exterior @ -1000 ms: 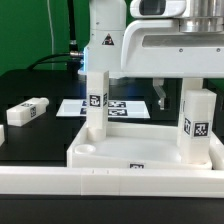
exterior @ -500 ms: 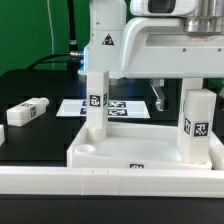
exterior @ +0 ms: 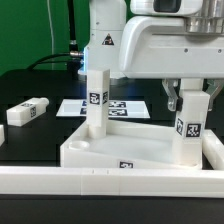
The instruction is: Assemble desk
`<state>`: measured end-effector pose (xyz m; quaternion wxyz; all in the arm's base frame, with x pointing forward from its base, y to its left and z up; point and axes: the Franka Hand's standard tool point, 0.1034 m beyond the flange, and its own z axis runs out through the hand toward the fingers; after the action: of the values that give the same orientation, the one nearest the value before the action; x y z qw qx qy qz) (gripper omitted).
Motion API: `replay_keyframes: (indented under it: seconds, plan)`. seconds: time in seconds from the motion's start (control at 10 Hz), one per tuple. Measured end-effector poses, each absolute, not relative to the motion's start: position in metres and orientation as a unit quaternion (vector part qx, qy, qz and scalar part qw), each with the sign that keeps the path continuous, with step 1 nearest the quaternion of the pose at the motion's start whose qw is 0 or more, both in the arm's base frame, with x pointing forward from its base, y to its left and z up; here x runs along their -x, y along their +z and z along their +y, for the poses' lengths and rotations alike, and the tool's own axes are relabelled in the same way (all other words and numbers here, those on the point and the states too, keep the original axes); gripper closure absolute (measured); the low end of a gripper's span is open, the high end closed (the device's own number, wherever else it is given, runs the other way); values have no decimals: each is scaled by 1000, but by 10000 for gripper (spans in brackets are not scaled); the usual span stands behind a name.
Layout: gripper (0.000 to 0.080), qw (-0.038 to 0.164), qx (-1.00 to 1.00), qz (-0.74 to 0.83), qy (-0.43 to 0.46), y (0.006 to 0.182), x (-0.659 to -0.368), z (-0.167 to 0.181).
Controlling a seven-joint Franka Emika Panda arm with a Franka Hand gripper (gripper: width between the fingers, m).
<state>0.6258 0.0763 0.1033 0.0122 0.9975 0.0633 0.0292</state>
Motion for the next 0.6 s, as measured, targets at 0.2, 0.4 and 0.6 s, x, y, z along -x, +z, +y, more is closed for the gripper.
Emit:
replay_keyframes:
  seconds: [0.2,0.4,0.6]
  plan:
    - [511,9,-1000,-4,30,103,-626,77]
    - [511,6,-997,-67,31,104,-626,76]
    - [510,-14,-983,-179,31,103,-626,75]
